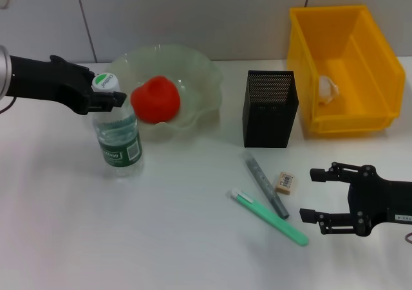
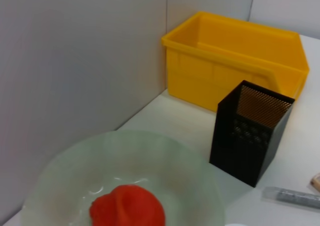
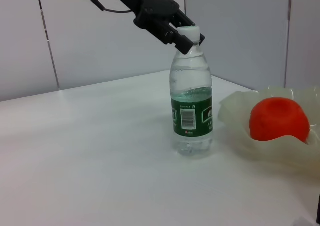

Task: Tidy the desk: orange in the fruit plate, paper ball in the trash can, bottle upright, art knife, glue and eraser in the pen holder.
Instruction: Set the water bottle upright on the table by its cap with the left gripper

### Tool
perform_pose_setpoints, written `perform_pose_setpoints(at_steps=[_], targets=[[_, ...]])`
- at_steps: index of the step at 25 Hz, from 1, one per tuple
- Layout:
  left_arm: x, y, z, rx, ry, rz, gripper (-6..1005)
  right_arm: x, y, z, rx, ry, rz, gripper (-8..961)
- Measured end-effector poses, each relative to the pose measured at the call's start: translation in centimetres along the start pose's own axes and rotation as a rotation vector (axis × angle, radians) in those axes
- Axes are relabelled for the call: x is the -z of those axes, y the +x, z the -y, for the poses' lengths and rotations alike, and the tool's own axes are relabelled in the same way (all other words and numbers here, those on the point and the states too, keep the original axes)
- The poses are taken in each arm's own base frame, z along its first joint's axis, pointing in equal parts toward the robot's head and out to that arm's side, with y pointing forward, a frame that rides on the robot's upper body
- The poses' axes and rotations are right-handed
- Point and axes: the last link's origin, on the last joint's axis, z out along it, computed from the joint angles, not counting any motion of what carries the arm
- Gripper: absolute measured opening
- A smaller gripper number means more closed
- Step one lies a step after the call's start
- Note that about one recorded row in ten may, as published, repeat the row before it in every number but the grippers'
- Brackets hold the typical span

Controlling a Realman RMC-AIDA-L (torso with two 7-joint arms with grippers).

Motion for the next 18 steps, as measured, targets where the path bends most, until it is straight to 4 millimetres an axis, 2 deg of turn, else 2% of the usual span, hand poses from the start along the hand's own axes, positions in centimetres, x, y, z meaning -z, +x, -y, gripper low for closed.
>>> perform_pose_setpoints(at_steps=[18], targets=[[-0.10,-0.48,0.68,0.003,0.045,0.009,527,0.04,-0.07,0.08,-0.003,0.008,0.008,817]])
